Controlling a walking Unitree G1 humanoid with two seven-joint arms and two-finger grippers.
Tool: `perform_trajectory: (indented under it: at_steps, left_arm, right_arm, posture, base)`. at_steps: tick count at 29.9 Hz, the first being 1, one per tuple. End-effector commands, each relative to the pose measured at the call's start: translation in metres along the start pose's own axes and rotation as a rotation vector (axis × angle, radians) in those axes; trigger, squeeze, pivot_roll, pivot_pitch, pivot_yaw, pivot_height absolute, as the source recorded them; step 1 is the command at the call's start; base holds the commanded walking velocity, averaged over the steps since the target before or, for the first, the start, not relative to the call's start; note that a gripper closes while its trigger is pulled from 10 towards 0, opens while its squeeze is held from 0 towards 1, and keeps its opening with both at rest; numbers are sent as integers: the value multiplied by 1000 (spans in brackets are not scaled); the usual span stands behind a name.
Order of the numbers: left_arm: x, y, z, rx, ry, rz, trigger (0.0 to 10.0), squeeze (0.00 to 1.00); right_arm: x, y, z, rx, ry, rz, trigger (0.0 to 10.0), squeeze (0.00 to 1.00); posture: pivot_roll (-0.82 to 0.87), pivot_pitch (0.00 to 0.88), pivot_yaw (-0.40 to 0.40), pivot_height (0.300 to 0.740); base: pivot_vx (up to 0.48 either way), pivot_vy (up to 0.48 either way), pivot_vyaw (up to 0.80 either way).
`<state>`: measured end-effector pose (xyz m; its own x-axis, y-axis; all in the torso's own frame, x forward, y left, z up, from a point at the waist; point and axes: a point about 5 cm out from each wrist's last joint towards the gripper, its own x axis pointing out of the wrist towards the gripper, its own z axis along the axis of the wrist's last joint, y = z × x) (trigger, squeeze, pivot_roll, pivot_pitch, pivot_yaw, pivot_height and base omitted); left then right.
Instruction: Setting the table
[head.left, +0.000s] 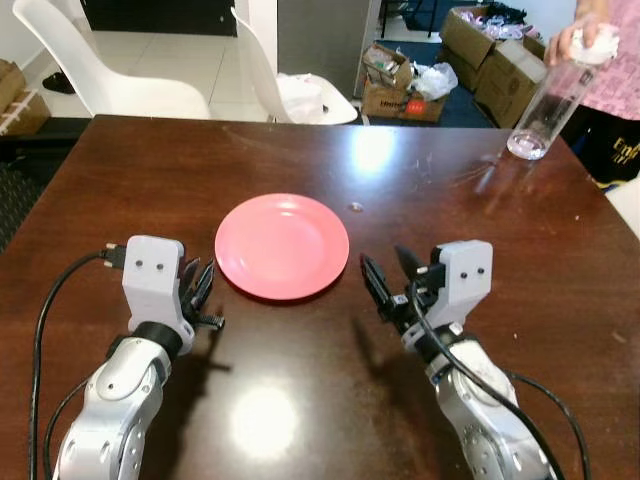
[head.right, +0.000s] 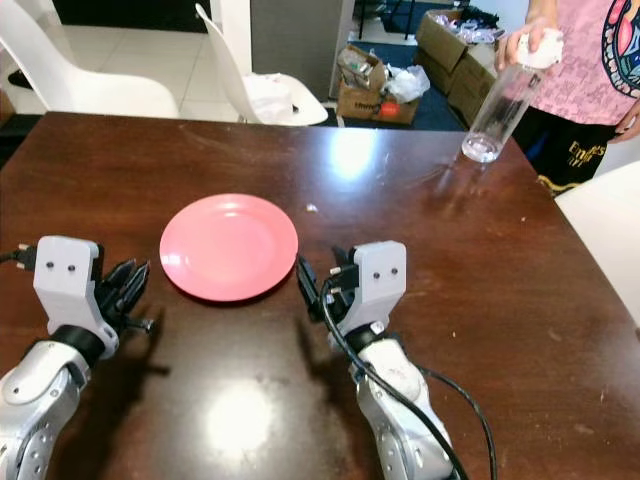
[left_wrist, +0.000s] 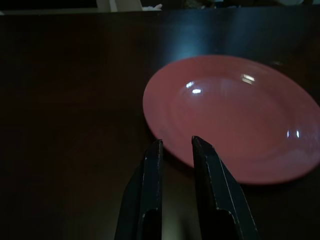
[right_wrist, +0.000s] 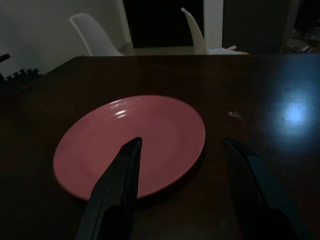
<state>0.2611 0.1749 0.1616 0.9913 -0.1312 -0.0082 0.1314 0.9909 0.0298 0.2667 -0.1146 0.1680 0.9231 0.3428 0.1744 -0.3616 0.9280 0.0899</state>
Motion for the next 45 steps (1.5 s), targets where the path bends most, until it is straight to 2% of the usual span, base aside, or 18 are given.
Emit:
perform_trajectory:
  at_steps: [1, 19, 31, 45]
  left_arm:
    - [-2, 0, -8, 0, 28, 8, 10000, 0]
    - [-2, 0, -8, -1, 27, 6, 10000, 0]
    - [-1, -1, -7, -1, 22, 2, 10000, 0]
    - [-1, -3, -10, -4, 26, 0, 10000, 0]
  right_arm:
    - [-2, -2, -6, 6, 32, -9, 10000, 0]
    - [-2, -2, -7, 5, 33, -15, 10000, 0]
    - [0, -3, -7, 18, 36, -20, 10000, 0]
    - [0, -5, -9, 39, 48, -26, 10000, 0]
  posture:
    - [-17, 66, 44, 740]
    - [-17, 66, 46, 740]
    - [-16, 62, 47, 740]
    - [-21, 55, 43, 740]
  base:
    - [-364, 0, 0]
    - [-352, 0, 0]
    - [0, 0, 0]
    - [0, 0, -778]
